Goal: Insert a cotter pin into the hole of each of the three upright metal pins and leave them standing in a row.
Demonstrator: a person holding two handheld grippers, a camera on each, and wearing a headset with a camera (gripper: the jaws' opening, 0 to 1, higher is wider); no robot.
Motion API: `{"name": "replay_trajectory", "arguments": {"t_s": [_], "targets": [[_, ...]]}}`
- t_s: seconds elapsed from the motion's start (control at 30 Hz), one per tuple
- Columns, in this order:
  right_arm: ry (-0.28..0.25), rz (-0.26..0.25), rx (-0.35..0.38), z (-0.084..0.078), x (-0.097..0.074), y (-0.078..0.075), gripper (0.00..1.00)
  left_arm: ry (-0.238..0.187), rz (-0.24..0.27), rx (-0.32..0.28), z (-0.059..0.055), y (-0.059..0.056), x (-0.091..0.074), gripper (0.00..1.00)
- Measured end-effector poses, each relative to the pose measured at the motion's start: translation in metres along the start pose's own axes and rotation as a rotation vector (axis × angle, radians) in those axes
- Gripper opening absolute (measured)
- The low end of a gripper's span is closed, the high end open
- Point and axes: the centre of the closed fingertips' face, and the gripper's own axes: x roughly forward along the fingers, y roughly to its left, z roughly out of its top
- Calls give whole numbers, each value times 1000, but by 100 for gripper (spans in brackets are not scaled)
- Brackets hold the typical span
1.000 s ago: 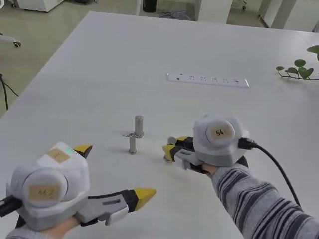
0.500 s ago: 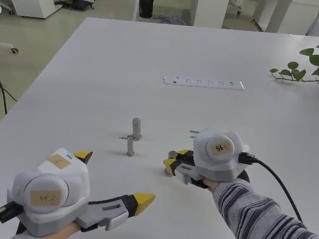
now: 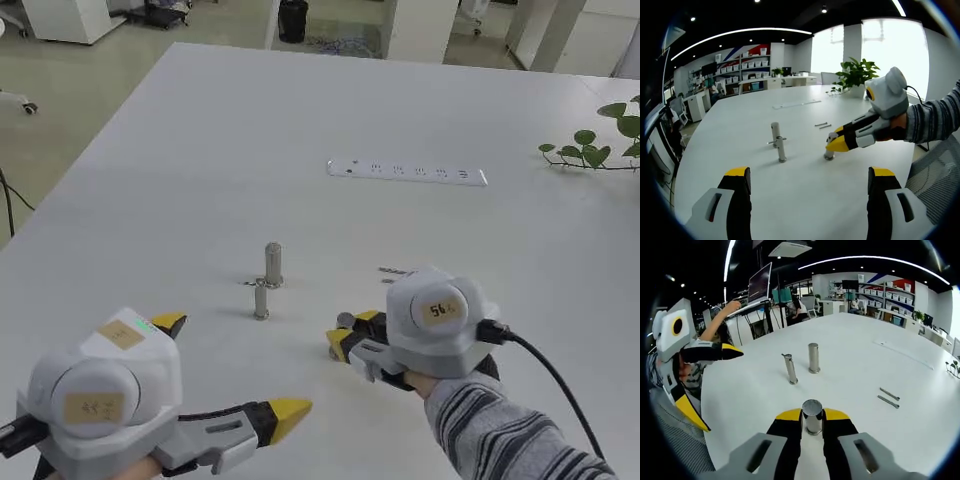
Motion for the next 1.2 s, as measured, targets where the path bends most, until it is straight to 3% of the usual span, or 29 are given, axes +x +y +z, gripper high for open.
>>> {"name": "replay_trajectory", "arguments": {"t_s": [0.4,0.73,1.2], "targets": [[8,28,-27,-9,-21,-7,24,2,-1,2,1,-2,1,97],[57,0,-81,-15,-42,-51,23,-5,-3,8,3,-5,2,97],[162,30,-175,-12,-34,-98,23,-6,5,-2,4,-4,4,96]]}}
